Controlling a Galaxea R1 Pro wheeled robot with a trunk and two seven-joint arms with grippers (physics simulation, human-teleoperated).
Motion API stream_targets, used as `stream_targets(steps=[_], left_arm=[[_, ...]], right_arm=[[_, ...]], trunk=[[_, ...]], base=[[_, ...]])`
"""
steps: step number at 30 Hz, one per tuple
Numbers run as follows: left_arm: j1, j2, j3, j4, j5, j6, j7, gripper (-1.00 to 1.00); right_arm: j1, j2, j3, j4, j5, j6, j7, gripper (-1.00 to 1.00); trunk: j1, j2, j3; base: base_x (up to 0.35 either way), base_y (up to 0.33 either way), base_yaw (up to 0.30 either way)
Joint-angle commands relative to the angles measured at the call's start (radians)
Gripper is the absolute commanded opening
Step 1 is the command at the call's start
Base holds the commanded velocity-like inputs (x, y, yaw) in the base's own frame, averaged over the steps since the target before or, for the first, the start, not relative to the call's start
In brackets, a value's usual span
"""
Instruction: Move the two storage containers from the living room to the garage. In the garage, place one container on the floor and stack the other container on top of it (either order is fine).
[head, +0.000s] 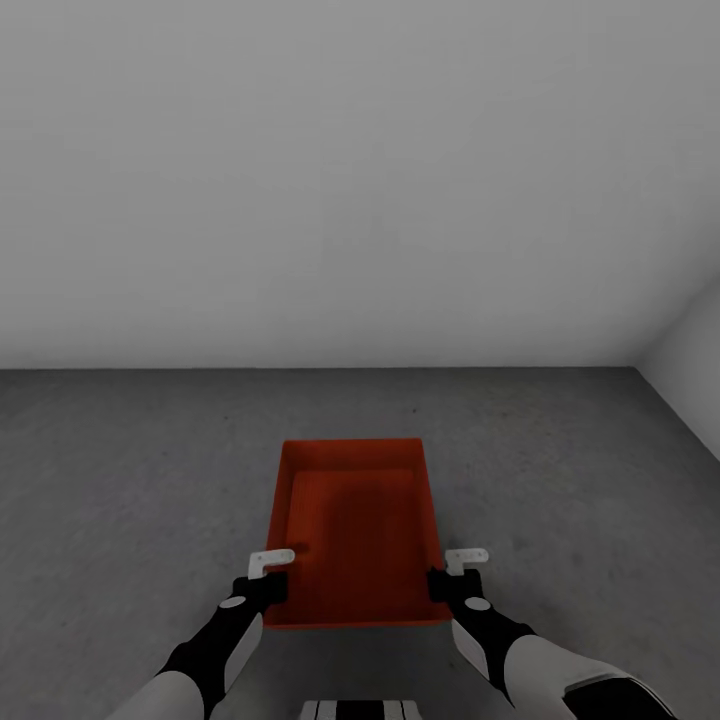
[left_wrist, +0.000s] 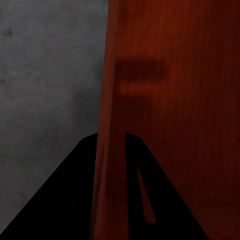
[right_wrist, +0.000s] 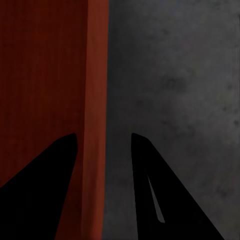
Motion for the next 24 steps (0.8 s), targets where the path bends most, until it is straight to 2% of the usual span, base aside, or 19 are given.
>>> stream_targets(steps=[1,14,24], left_arm=[[-0.001,-0.001,0.020,-0.006,0.019,-0.011,0.064,-1.00],[-0.001,0.000,0.020,-0.008,0.020,-0.010,0.064,-1.00],[-0.001,0.000,0.020,-0.008,0.020,-0.011,0.064,-1.00]], right_arm=[[0.000,0.007,-0.033,0.002,-0.011,-0.003,-0.002,-1.00],[0.000,0.007,-0.033,0.002,-0.011,-0.003,-0.002,-1.00],[0.000,0.007,-0.034,0.002,-0.011,-0.003,-0.002,-1.00]], trunk=[[0.004,-0.008,-0.004],[0.054,-0.099,-0.045],[0.054,-0.099,-0.045]], base=[[0.000,0.000,0.000],[0.000,0.000,0.000],[0.000,0.000,0.000]])
